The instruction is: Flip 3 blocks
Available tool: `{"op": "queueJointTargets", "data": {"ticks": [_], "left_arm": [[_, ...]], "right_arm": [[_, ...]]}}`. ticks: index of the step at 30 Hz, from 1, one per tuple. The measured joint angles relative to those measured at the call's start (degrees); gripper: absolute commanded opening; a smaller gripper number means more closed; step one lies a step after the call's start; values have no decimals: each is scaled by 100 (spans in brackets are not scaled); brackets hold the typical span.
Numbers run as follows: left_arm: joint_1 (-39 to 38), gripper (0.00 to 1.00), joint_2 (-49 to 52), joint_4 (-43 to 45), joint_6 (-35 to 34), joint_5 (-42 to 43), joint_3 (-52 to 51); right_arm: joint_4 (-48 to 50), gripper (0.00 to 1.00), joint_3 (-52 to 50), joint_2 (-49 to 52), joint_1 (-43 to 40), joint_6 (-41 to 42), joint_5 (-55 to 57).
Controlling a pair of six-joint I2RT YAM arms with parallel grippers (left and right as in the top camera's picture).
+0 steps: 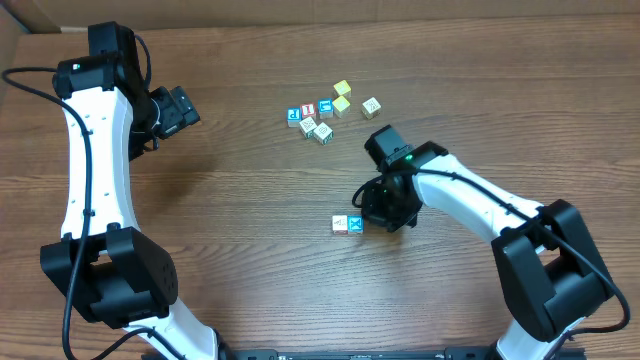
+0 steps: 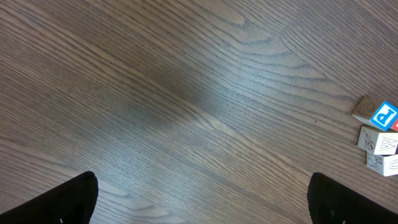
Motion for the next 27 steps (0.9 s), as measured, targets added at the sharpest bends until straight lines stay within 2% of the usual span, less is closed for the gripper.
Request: {"op": "queueJointTargets", "data": {"ticks": [3,5,11,19,27], "left_arm": [[0,100,0,0,0,0,0],[0,100,0,0,0,2,0],[0,100,0,0,0,2,0],[0,100,0,0,0,2,0],[0,100,0,0,0,0,0]], "right_arm": [[-409,9,468,11,-197,-179,72],[-643,8,1150,15,-337,-328,114],[-553,7,2273,9,-295,-461,232],[-332,7,2317,129,560,-326,1169],[-444,8,2317,907,1292,-310,1864]]}}
